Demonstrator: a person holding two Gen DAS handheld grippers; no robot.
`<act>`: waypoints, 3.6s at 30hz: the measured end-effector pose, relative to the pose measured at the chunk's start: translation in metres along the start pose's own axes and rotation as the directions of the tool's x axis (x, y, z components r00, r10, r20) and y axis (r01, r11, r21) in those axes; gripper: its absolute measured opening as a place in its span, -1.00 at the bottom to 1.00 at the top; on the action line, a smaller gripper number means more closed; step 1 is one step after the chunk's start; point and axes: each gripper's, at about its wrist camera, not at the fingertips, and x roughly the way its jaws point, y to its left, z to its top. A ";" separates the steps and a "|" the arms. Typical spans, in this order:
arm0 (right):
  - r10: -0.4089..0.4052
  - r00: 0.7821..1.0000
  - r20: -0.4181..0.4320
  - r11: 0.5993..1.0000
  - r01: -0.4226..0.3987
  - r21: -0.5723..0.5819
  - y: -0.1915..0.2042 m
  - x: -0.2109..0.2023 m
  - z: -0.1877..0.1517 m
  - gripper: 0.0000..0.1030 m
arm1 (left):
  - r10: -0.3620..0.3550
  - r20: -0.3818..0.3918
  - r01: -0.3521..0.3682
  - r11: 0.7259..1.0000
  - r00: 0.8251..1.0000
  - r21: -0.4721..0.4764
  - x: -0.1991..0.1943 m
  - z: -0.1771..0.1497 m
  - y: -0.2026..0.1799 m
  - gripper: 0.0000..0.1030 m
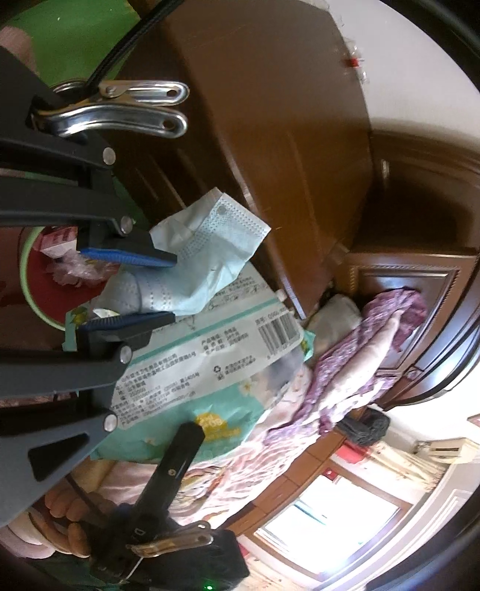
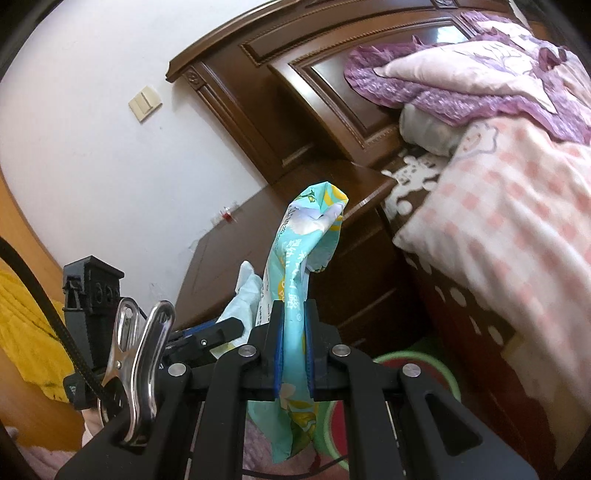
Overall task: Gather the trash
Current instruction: 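Carry the mask and wipes pack down over the red bucket, then open both tools to drop the mask and wipes pack into the bucket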
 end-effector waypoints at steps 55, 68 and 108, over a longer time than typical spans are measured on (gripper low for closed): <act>-0.354 0.859 -0.369 0.932 0.358 -0.059 -0.102 0.132 -0.127 -0.79 | 0.064 -0.443 -0.058 0.998 0.894 0.027 0.210 -0.138 0.036 -0.51; -0.385 0.885 -0.262 0.920 0.390 -0.036 -0.089 0.099 -0.110 -0.42 | 0.047 -0.427 -0.067 0.997 0.903 -0.031 0.202 -0.138 0.047 -0.25; -0.397 0.606 -0.689 0.884 0.454 -0.110 -0.148 0.304 -0.192 -0.72 | 0.148 -0.401 -0.214 0.969 0.904 -0.124 0.191 -0.135 0.086 -0.27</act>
